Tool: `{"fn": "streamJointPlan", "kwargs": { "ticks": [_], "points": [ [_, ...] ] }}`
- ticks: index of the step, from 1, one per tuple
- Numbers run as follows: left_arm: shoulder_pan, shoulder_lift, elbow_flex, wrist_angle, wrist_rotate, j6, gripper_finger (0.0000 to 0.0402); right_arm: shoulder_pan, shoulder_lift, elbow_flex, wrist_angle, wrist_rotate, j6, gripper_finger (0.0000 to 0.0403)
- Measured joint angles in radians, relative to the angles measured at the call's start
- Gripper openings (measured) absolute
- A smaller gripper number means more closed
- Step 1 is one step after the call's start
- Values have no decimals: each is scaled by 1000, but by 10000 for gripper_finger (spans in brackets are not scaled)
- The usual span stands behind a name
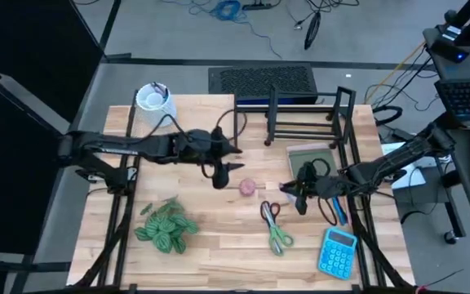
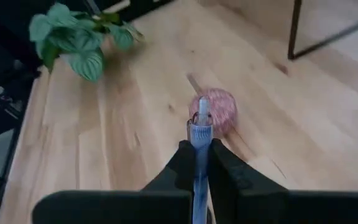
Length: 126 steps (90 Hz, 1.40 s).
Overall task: Stock shelves
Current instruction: Put the purple pen into the white pen holder
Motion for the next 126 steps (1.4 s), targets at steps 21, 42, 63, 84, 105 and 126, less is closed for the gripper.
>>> {"fn": "streamJointPlan", "kwargs": {
  "ticks": [21, 42, 63, 84, 105, 126],
  "points": [
    [-31, 37, 0, 28, 0, 0, 198, -9, 0, 0, 59, 1, -71, 2],
    [-62, 48, 0, 94, 3, 1, 198, -9, 0, 0, 115, 18, -115, 2],
    [-66, 48, 0, 98, 4, 1, 198, -9, 0, 0, 114, 18, -131, 2],
    [-66, 52, 0, 104, 3, 1, 198, -9, 0, 0, 124, 18, -156, 2],
    [-66, 57, 0, 110, 3, 1, 198, -9, -1, 0, 208, 18, -224, 2],
    [-65, 57, 0, 109, 3, 2, 198, -9, -2, 0, 272, 18, -283, 2]
  ]
}}
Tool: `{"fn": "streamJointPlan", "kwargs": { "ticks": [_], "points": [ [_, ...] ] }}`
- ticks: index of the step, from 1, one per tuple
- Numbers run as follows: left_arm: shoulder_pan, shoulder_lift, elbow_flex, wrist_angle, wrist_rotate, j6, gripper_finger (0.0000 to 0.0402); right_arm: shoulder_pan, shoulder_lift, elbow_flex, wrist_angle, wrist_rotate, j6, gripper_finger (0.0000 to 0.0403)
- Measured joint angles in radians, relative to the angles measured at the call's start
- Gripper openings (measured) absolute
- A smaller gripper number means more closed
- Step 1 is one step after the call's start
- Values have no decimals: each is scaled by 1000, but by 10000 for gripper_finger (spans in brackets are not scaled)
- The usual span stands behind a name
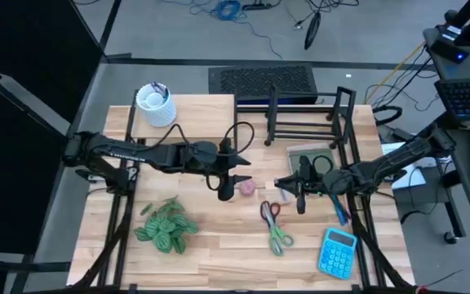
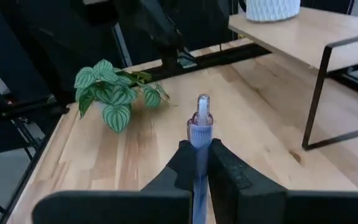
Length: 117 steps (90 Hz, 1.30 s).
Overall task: Stock shelves
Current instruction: Put the purple pen into the white pen holder
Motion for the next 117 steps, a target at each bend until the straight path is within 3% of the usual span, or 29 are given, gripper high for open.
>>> {"fn": "streamJointPlan", "kwargs": {
  "ticks": [44, 67, 90, 117],
  "points": [
    [2, 18, 0, 84, -1, 0, 198, -22, -1, 0, 250, 0, -214, 2],
    [1, 119, 0, 285, 85, -17, 198, -74, -1, 0, 335, -1, -291, 2],
    [8, 235, 0, 541, 77, -25, 198, -79, -1, 0, 351, -6, -317, 2],
    [26, 337, 60, 589, 89, -53, 198, -79, -1, 0, 350, -6, -318, 2]
  ]
}}
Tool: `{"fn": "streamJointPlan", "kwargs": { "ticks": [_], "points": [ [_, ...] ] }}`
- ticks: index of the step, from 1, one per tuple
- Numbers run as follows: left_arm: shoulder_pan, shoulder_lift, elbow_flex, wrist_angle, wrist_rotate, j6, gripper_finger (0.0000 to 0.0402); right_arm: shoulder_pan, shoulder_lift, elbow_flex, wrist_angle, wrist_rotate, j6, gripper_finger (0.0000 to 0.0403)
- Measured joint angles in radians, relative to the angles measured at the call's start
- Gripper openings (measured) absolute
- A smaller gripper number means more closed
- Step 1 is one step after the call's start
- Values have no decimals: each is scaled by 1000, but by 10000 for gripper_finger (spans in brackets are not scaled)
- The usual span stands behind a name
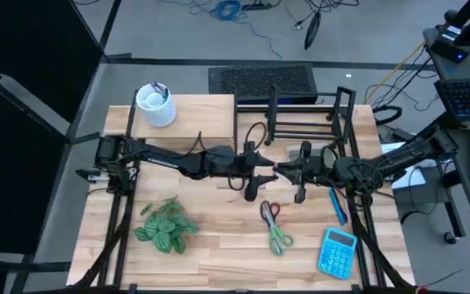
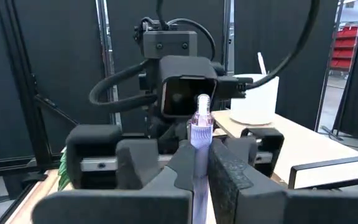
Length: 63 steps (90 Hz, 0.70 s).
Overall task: Stock shelves
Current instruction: Put the purple pen into the white pen holder
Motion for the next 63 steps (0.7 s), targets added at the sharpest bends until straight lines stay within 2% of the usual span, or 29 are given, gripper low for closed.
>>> {"fn": "streamJointPlan", "kwargs": {
  "ticks": [9, 18, 42, 63],
  "points": [
    [0, 4, 12, 2, 2, 0, 188, 0, 0, 0, -3, 0, -1, 2],
    [3, 4, 16, 4, 2, 1, 157, 0, 0, 0, -8, 0, -1, 2],
    [11, 4, 16, -3, 6, 3, 21, 0, 0, 0, -10, 12, 6, 25],
    [13, 4, 15, -4, 5, 7, 18, 2, 0, 0, -38, 4, 77, 79]
  ]
}}
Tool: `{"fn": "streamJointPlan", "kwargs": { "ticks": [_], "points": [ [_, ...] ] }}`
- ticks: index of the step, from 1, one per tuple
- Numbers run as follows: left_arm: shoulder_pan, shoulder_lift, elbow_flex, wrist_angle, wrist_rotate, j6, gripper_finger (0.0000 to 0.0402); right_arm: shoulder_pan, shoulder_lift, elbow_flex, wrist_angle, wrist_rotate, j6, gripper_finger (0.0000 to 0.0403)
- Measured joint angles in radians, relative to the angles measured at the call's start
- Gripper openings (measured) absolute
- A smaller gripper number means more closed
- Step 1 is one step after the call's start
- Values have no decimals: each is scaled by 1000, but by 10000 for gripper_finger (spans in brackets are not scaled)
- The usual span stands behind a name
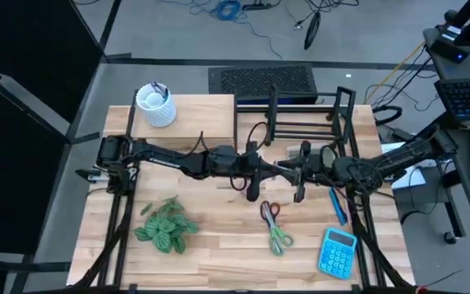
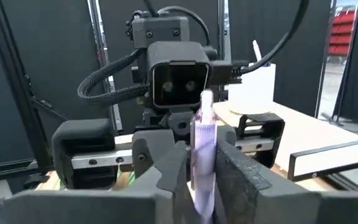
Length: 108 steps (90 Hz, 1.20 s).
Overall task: Stock shelves
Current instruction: Put the purple pen into the white pen holder
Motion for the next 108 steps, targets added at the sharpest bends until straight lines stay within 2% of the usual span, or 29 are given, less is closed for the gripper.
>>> {"fn": "streamJointPlan", "kwargs": {
  "ticks": [18, 30, 41, 68, 108],
  "points": [
    [1, -1, 0, -12, -11, 3, 15, 20, -15, 0, -27, 0, -13, 152],
    [5, -35, -1, -70, -79, 37, 15, 21, -62, 0, -115, -5, -17, 192],
    [4, -74, -1, -166, -130, 69, 15, 32, -129, 0, -218, -6, -3, 213],
    [4, -185, -1, -382, -238, 116, 15, 81, -243, 0, -439, -2, 68, 214],
    [3, -317, -1, -565, -329, 151, 15, 86, -191, 0, -695, 0, 266, 213]
  ]
}}
